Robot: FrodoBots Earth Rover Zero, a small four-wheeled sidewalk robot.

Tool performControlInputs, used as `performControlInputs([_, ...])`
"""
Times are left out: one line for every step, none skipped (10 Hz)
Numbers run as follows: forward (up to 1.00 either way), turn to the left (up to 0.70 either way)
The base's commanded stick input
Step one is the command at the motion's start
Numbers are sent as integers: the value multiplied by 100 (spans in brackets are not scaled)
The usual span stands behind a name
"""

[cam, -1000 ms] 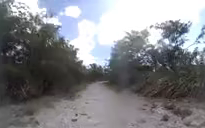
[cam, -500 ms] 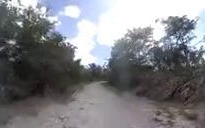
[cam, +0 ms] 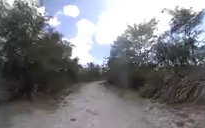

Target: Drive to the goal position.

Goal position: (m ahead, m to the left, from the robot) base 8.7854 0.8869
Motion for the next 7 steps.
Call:
performControlInputs([85, 0])
performControlInputs([85, 0])
performControlInputs([85, 0])
performControlInputs([85, 0])
performControlInputs([85, 0])
performControlInputs([85, 0])
performControlInputs([85, 0])
